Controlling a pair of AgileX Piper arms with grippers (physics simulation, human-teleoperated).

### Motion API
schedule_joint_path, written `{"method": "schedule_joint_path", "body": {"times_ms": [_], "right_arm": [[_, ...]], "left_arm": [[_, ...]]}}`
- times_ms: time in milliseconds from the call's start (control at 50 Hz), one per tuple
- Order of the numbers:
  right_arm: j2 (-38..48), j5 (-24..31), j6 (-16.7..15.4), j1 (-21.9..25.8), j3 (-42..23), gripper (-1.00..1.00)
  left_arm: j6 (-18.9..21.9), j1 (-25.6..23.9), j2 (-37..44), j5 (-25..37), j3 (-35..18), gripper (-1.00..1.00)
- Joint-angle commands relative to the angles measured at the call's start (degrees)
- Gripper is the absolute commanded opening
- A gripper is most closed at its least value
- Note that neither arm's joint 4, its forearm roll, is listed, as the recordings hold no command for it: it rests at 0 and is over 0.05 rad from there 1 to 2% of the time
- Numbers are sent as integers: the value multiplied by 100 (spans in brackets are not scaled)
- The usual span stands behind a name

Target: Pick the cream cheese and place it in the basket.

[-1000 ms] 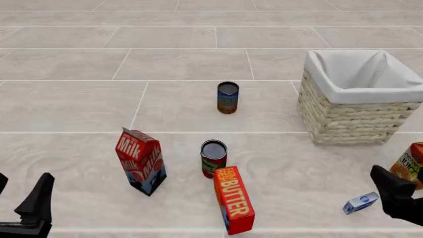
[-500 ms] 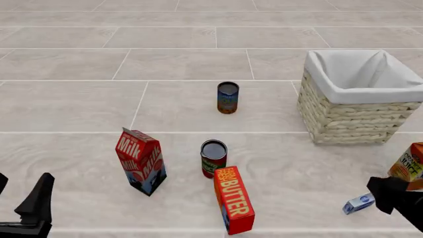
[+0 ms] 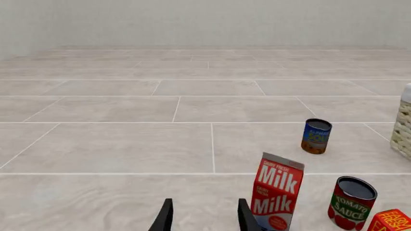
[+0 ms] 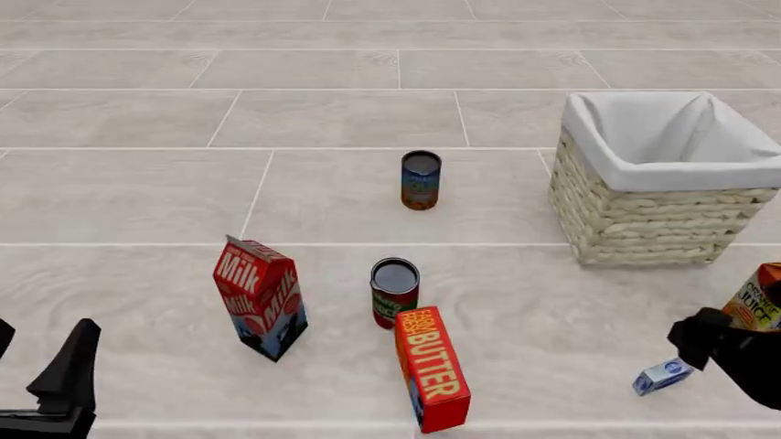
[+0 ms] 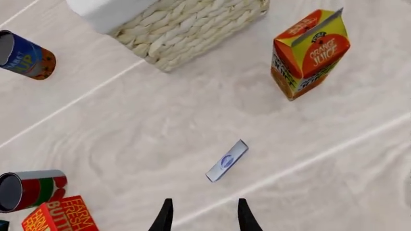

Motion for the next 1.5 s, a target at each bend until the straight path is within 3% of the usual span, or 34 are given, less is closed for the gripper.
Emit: {"method": "schedule_joint_path", "body": {"times_ms": [20, 80, 120, 140, 220, 420, 540, 780, 1500], "right_arm": [[423, -245, -66, -138, 19, 100], [463, -346, 5, -154, 110, 100], [508, -366, -188, -211, 49, 100], [531, -404, -58, -218, 98, 100], [648, -504, -280, -286, 74, 100], [841, -857, -255, -343, 401, 100], [1065, -1060, -493, -481, 435, 100], [1750, -1745, -680, -586, 541, 100], [2502, -2523, -398, -313, 722, 100]], "left_arm": [[0, 0, 0, 0, 0, 100], [0, 0, 0, 0, 0, 100], [0, 0, 0, 0, 0, 100], [0, 0, 0, 0, 0, 100], [0, 0, 0, 0, 0, 100], [0, 0, 0, 0, 0, 100], [0, 0, 0, 0, 0, 100], [0, 0, 0, 0, 0, 100], [0, 0, 0, 0, 0, 100]]}}
